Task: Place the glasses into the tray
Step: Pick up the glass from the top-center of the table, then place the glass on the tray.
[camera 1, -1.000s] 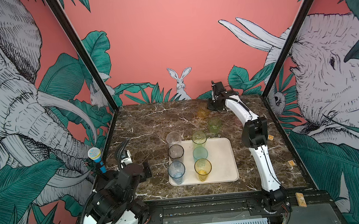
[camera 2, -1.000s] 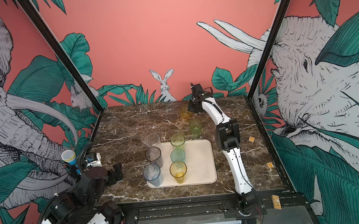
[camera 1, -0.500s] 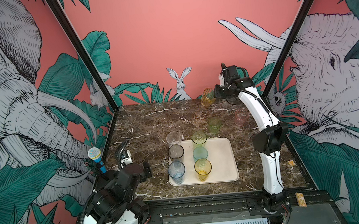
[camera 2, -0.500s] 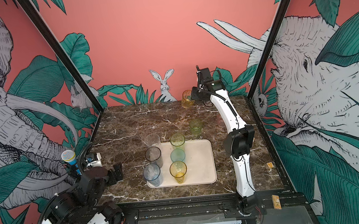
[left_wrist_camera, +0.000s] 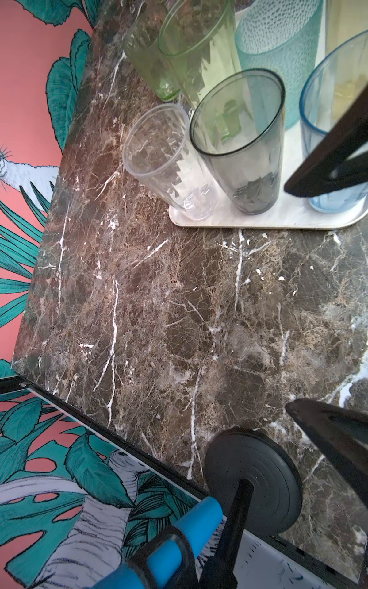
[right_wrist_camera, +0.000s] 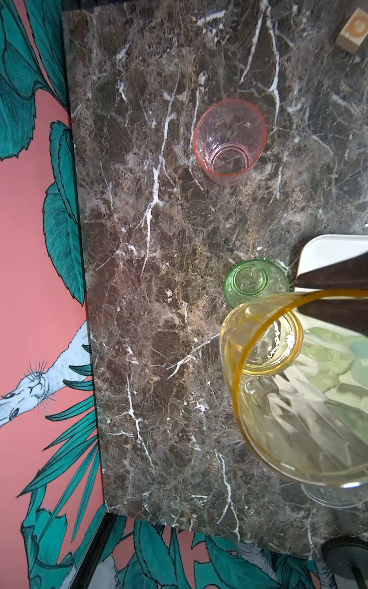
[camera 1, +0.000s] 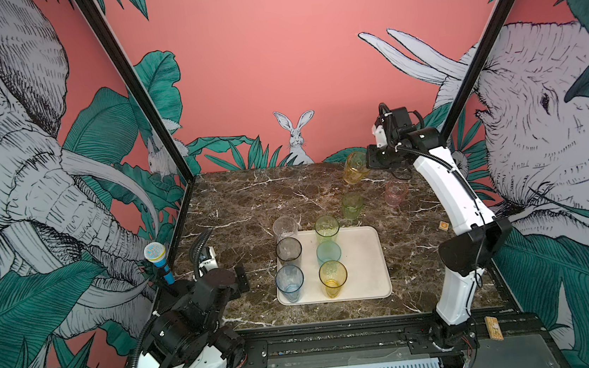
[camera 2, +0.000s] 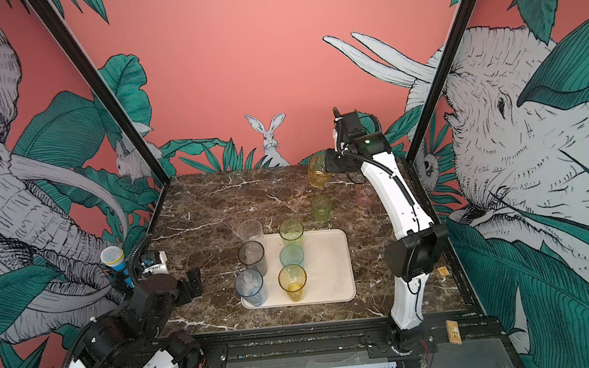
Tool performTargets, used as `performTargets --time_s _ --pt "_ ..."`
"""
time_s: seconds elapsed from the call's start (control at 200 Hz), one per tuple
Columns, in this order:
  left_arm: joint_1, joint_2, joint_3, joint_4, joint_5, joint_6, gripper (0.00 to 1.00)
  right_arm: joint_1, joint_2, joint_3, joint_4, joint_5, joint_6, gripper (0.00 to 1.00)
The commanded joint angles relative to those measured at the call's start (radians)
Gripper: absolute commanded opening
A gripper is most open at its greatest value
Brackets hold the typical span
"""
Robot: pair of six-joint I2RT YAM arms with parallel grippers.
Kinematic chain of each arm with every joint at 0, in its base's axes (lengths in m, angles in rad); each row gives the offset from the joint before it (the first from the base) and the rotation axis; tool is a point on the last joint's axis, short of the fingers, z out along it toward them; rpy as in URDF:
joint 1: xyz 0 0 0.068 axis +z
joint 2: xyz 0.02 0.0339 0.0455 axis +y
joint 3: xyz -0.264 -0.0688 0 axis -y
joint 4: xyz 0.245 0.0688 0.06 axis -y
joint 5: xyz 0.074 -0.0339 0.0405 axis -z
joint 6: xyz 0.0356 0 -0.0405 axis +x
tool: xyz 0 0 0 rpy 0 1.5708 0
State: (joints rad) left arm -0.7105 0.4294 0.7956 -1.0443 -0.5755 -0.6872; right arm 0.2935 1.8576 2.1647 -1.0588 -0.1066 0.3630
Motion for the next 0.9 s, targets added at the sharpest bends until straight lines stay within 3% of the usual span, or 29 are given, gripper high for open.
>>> performTargets --time_s 0.0,0.535,0.895 --pt "0.003 -0.009 -0.015 0.009 0.0 0.001 0.99 -0.002 -0.079 -0.057 0.003 0.015 -0.022 0.0" --pt "0.003 -0.015 -0.021 0.02 0.014 0.005 0.99 0.013 -0.394 -0.443 0.062 0.051 -0.019 0.0" --pt "0.003 -0.008 -0.024 0.03 0.022 0.015 0.99 0.036 -0.502 -0.621 0.067 0.078 -0.041 0.0"
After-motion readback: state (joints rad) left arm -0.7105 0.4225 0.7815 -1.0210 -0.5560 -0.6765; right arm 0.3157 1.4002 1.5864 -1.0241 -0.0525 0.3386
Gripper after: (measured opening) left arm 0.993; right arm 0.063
